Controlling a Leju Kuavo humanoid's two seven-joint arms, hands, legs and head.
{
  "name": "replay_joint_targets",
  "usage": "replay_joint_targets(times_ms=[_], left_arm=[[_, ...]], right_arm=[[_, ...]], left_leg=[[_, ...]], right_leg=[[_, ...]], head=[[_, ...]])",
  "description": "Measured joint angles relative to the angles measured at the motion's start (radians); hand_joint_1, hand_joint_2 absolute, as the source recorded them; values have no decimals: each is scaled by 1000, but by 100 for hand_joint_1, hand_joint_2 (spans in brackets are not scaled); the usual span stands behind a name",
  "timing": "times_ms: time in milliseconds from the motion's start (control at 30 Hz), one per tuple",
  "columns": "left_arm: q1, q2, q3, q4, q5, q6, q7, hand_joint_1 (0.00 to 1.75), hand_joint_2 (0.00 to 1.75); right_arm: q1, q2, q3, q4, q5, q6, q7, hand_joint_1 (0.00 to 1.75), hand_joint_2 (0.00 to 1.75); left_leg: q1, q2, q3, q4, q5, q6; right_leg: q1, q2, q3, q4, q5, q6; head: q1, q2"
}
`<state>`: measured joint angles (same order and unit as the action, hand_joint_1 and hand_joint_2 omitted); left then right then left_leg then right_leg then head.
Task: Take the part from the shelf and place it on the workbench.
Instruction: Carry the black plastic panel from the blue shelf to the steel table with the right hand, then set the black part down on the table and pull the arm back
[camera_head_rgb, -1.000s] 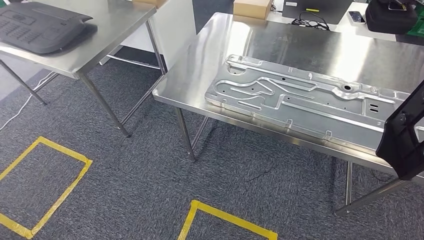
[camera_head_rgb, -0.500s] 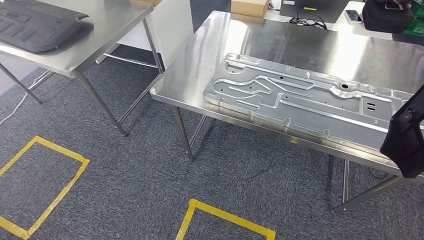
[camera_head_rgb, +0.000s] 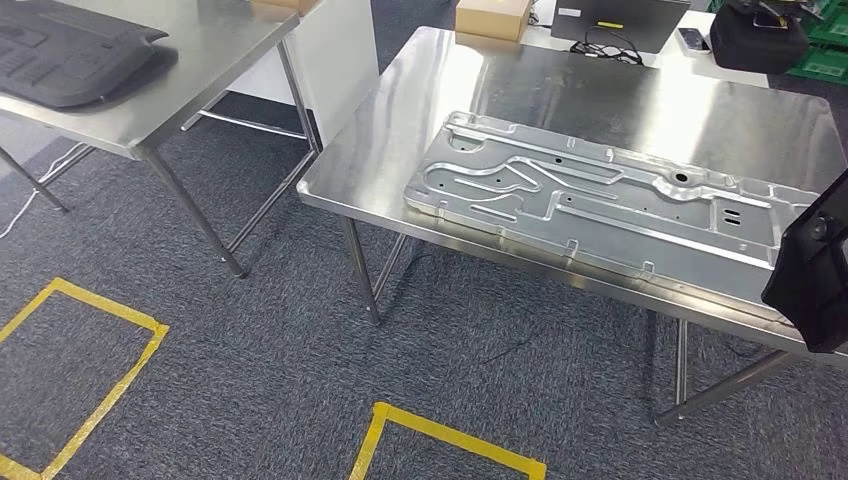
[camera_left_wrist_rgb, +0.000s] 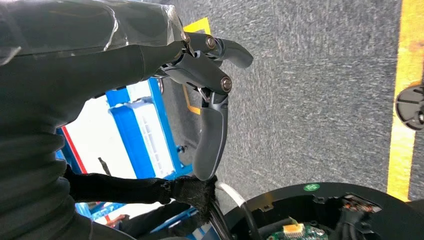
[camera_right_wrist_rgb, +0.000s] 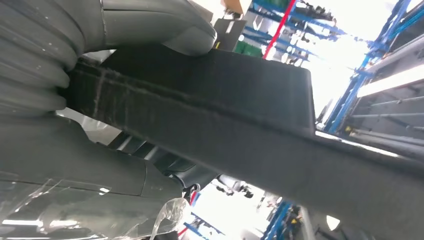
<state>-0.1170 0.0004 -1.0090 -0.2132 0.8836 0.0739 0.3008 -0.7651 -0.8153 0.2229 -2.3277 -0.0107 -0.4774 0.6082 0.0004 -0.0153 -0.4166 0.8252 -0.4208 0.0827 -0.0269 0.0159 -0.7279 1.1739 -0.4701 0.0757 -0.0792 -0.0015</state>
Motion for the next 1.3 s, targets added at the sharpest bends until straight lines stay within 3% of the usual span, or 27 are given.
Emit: replay_joint_targets(times_ms=[33, 67, 133, 167, 200, 233, 300, 367, 400, 467, 500, 533, 567, 600, 667, 733, 767, 800, 867, 900, 933, 1033, 1200, 1300], left_arm=[[1, 0, 0, 0, 0, 0, 0, 0, 175], [1, 0, 0, 0, 0, 0, 1, 0, 175], [1, 2, 0, 0, -1, 0, 1, 0, 175], [0, 5, 0, 1, -1, 0, 2, 0, 175], [-1, 8, 0, 2, -1, 1, 3, 0, 175], [-1, 11, 0, 3, -1, 1, 5, 0, 175], [-3, 12, 0, 4, -2, 0, 10, 0, 175], [-5, 13, 0, 5, -5, 0, 16, 0, 175], [-7, 13, -1, 5, -7, 0, 18, 0, 175], [-9, 13, -3, 5, -13, -1, 19, 0, 175], [-10, 13, -4, 5, -16, -1, 20, 0, 175], [-10, 13, -5, 5, -20, -1, 20, 0, 175], [-10, 13, -6, 5, -23, -3, 21, 0, 175], [-10, 13, -6, 5, -27, -5, 23, 0, 175], [-12, 13, -10, 5, -33, -9, 30, 0, 175], [-13, 13, -18, 5, -39, -12, 40, 0, 175], [-13, 12, -23, 4, -42, -15, 47, 0, 175], [-14, 11, -27, 4, -45, -18, 54, 0, 175], [-15, 7, -33, 4, -56, -24, 70, 0, 175], [-15, 5, -37, 5, -62, -27, 76, 0, 175], [-16, 3, -42, 4, -68, -29, 82, 0, 175], [-16, -4, -55, 4, -76, -35, 93, 0, 175], [-16, -6, -67, 5, -68, -41, 89, 0, 175], [-17, -6, -70, 5, -45, -32, 70, 0, 175]], right_arm=[[0, 0, 1, 0, -1, 1, 0, 175, 175], [-2, 0, 2, 0, -1, 3, 1, 175, 175], [-12, 0, 6, 0, -1, 9, 4, 175, 175], [-19, 1, 8, 0, 0, 11, 6, 175, 175], [-27, 1, 11, 0, 0, 14, 8, 175, 175], [-33, 2, 13, 1, 0, 17, 11, 175, 175], [-48, 3, 21, 3, 0, 27, 18, 175, 175], [-74, 6, 32, 6, 0, 39, 23, 175, 175], [-93, 7, 39, 9, 3, 45, 25, 175, 175], [-133, 14, 57, 17, 9, 57, 29, 175, 175], [-149, 18, 70, 24, 13, 62, 32, 175, 175], [-162, 24, 85, 32, 17, 64, 34, 175, 175], [-171, 30, 99, 39, 19, 65, 35, 175, 175], [-181, 37, 112, 46, 21, 66, 35, 175, 175], [-204, 51, 134, 59, 25, 66, 31, 175, 175], [-229, 70, 157, 75, 30, 65, 25, 175, 175], [-239, 81, 172, 85, 34, 64, 22, 175, 175], [-248, 94, 187, 95, 39, 63, 18, 175, 175], [-268, 122, 218, 118, 59, 54, 10, 175, 175], [-281, 138, 233, 130, 75, 47, 8, 175, 175], [-294, 155, 248, 144, 92, 40, 7, 175, 175], [-328, 206, 294, 187, 124, 23, 4, 175, 175], [-369, 286, 360, 255, 133, 4, -30, 175, 175], [-399, 342, 403, 301, 140, -4, -79, 175, 175]], left_leg=[[5, 5, 5, 1, -5, -5], [10, 9, 11, 4, -12, -12], [22, 17, 23, 17, -33, -33], [24, 20, 24, 26, -47, -44], [24, 22, 23, 35, -58, -53], [21, 24, 21, 38, -64, -58], [19, 25, 21, 34, -65, -62], [17, 24, 6, 64, -84, -66], [16, 23, -21, 115, -109, -66], [14, 23, -109, 275, -171, -61], [12, 23, -154, 349, -190, -57], [9, 23, -185, 391, -191, -51], [5, 22, -197, 391, -171, -43], [0, 22, -189, 349, -134, -34], [-12, 20, -140, 198, -45, -9], [-21, 17, -107, 94, 6, 2], [-22, 16, -103, 77, 15, -1], [-21, 15, -104, 73, 19, -14], [-21, 14, -105, 72, 24, -30], [-22, 13, -106, 73, 25, -33], [-22, 13, -107, 73, 27, -29], [-25, 11, -109, 74, 28, -25], [-29, 10, -113, 76, 28, -20], [-28, 10, -113, 76, 27, -20]], right_leg=[[-6, -2, -19, 32, 1, 7], [-13, -6, -16, 20, 23, 15], [-29, -22, 47, -110, 96, 38], [-33, -27, 83, -177, 119, 47], [-37, -29, 106, -223, 130, 47], [-38, -28, 117, -243, 126, 40], [-37, -20, 117, -243, 117, 14], [-34, -17, 121, -247, 113, 0], [-31, -16, 125, -251, 113, -5], [-24, -16, 132, -259, 112, -13], [-19, -16, 135, -260, 111, -16], [-15, -15, 139, -260, 108, -20], [-10, -15, 145, -260, 106, -23], [-6, -14, 151, -261, 103, -26], [-1, -13, 161, -262, 100, -30], [4, -11, 164, -262, 98, -27], [7, -9, 164, -261, 95, -26], [10, -9, 163, -260, 90, -34], [12, -9, 161, -258, 89, -63], [12, -9, 160, -259, 90, -77], [12, -9, 160, -260, 94, -81], [10, -10, 162, -265, 100, -72], [5, -10, 161, -271, 105, -31], [5, -10, 160, -270, 104, -27]], head=[[0, 0], [0, 0], [0, 0], [0, 0], [-1, 0], [-1, 0], [-3, 0], [-3, 0], [-3, 0], [-2, 0], [-2, 0], [-2, 0], [-2, 0], [-2, 0], [-2, 0], [-2, 0], [-2, 0], [-3, 0], [-3, 0], [-3, 0], [-3, 0], [-3, 0], [-3, 0], [-3, 0]])
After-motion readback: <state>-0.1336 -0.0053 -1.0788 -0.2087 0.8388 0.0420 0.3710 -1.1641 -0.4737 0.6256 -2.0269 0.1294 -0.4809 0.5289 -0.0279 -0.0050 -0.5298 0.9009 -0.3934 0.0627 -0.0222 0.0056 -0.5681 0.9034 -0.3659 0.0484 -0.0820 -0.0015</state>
